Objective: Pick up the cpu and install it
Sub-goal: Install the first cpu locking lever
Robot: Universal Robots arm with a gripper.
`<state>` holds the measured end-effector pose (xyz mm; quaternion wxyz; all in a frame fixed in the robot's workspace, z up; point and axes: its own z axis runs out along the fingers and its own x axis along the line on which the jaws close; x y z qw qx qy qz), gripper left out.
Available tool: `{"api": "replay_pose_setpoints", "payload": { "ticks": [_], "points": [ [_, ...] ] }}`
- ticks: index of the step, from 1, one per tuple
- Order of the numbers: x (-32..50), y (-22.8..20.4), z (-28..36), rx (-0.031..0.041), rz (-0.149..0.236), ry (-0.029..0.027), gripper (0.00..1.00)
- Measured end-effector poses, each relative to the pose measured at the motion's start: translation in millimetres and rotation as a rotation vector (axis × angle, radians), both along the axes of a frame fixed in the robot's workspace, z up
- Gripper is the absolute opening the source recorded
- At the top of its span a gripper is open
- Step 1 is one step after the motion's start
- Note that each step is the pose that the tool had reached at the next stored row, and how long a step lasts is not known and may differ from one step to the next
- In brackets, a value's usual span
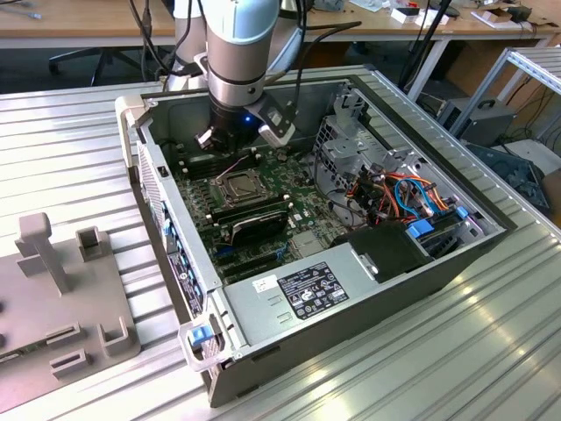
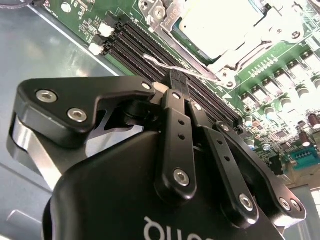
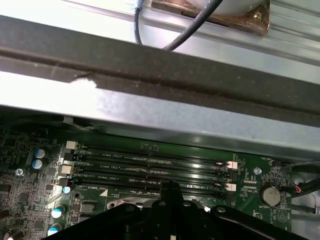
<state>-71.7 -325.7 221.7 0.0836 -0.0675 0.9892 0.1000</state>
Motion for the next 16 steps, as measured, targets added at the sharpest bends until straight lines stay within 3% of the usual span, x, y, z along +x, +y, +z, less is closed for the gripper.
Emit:
{"api": "replay_pose_setpoints", "payload": {
  "ticks": [16],
  "points": [
    [5.7,-2.0,-9.4,-0.0001,0.000,0.0010,0.11]
  ]
}}
